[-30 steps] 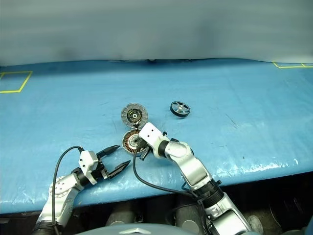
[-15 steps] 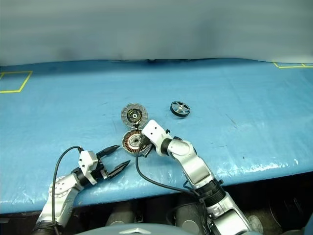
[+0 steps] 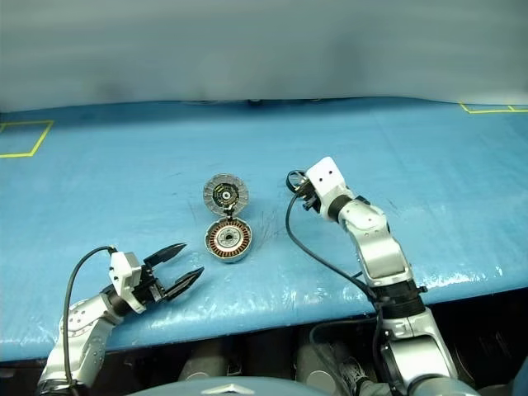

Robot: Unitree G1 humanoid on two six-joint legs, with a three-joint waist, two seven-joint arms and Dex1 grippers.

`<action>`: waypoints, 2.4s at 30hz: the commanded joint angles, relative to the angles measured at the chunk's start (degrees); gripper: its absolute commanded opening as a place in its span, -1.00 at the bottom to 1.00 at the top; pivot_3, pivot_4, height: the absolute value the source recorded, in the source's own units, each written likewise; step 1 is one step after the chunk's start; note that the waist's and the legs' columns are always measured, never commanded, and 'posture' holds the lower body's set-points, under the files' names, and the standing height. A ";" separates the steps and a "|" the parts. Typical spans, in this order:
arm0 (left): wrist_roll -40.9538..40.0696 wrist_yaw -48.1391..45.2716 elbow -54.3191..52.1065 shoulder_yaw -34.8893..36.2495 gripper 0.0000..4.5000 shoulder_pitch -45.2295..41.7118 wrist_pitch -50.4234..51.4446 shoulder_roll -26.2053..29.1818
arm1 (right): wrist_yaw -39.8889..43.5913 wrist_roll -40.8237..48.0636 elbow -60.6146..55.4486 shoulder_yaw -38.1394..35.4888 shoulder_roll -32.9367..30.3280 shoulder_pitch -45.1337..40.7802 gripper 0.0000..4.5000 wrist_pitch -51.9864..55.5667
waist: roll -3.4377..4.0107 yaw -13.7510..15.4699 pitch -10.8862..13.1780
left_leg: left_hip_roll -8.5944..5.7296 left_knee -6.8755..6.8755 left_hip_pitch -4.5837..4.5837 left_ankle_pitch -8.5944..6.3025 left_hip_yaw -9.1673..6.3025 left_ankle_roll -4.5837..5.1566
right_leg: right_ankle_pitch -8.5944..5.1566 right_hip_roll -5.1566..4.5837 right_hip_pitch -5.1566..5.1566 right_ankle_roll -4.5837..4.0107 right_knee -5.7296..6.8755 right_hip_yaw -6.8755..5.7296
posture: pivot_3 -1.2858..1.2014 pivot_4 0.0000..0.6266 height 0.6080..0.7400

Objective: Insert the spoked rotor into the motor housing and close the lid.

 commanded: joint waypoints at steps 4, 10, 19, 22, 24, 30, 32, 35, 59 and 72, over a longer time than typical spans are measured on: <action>1.72 0.57 -0.86 -0.91 0.81 -0.96 -1.62 -2.12 | 1.28 1.68 11.01 -3.04 -0.33 -5.26 -0.29 -3.22 | -0.01 -0.01 -0.01 | -0.01 -0.16 0.01 0.02 0.15 0.00 | 0.10 0.05 0.14 0.16 -0.01 0.13 | 0.03 -0.52 1.00; 3.03 1.02 -0.14 -0.77 0.81 -0.24 -2.64 -3.12 | 1.99 2.67 15.79 -3.54 0.43 -7.17 -0.29 -4.81 | -0.01 -0.13 -0.01 | 0.02 -0.29 0.02 0.04 0.26 -0.03 | 0.18 0.12 0.01 0.29 -0.01 0.24 | 0.03 -0.52 1.00; 3.63 1.46 0.43 -1.02 0.81 0.07 -3.14 -3.35 | 3.17 3.14 17.66 -2.09 2.99 -6.92 -0.29 -4.48 | -0.01 -0.24 -0.01 | 0.03 -0.29 0.03 0.05 0.27 -0.05 | 0.18 0.13 0.01 0.29 0.00 0.28 | 0.03 -0.52 1.00; 3.96 1.48 0.58 -0.87 0.81 -0.09 -3.28 -3.39 | 3.09 3.00 19.62 -2.15 3.77 -6.96 -0.29 -4.49 | -0.01 -0.27 -0.01 | 0.03 -0.29 0.03 0.05 0.27 -0.06 | 0.19 0.13 0.02 0.30 0.01 0.29 | 0.03 -0.52 1.00; 4.17 1.57 0.66 -0.81 0.81 -0.15 -3.46 -3.41 | 3.11 2.88 20.66 -2.06 4.05 -7.02 -0.29 -4.52 | -0.01 -0.26 -0.01 | 0.02 -0.29 0.03 0.06 0.27 -0.06 | 0.19 0.13 0.02 0.30 0.01 0.30 | 0.03 -0.52 1.00; 4.56 1.78 1.03 -0.79 0.81 -0.23 -3.98 -3.37 | 2.95 2.68 22.30 -1.89 4.70 -6.82 -0.29 -4.04 | -0.01 -0.46 -0.01 | 0.03 -0.28 0.06 0.06 0.29 -0.07 | 0.20 0.14 0.02 0.31 0.02 0.33 | 0.03 -0.52 1.00; 4.72 1.89 1.04 -0.78 0.81 -0.22 -4.12 -3.31 | 3.06 2.92 22.60 -1.95 5.04 -6.61 -0.29 -3.66 | -0.01 -0.48 -0.01 | 0.03 -0.28 0.07 0.07 0.29 -0.07 | 0.20 0.14 0.03 0.31 0.02 0.33 | 0.03 -0.52 1.00; 4.83 1.95 1.02 -0.75 0.81 -0.22 -4.25 -3.29 | 2.81 3.15 23.13 -2.22 5.52 -6.41 -0.52 -3.62 | -0.02 -0.54 -0.02 | 0.03 -0.28 0.09 0.07 0.29 -0.07 | 0.21 0.14 0.05 0.32 0.03 0.34 | 0.03 -0.52 1.00; 2.45 -1.75 1.62 -1.69 0.81 -2.21 -3.12 -4.38 | 17.23 22.19 -14.37 -1.46 3.01 16.31 -0.98 2.34 | -0.01 -0.23 -0.02 | 0.03 -0.24 0.10 0.09 0.24 -0.08 | 0.08 0.18 0.05 0.12 0.02 0.42 | 0.03 -0.52 1.00; 2.91 -2.08 1.14 -1.49 0.81 -1.30 -3.13 -3.99 | 18.08 16.59 -10.00 11.14 4.85 10.03 -0.98 0.61 | -0.06 0.16 -0.05 | 0.01 -0.16 0.10 0.09 0.13 -0.08 | 0.07 0.18 0.05 0.09 0.02 0.36 | 0.03 -0.52 1.00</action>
